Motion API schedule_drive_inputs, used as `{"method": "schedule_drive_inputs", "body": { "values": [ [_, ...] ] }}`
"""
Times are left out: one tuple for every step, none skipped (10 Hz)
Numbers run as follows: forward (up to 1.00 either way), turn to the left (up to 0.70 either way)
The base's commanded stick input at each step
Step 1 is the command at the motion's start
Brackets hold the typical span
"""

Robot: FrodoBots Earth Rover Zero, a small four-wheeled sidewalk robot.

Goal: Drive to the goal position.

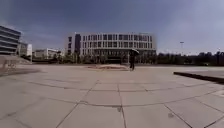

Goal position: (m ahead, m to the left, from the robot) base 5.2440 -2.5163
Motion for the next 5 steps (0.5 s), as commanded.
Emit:
{"method": "schedule_drive_inputs", "body": {
  "values": [
    [0.7, -0.01],
    [0.7, -0.01],
    [0.7, -0.01],
    [0.7, -0.01],
    [0.7, -0.01]
  ]
}}
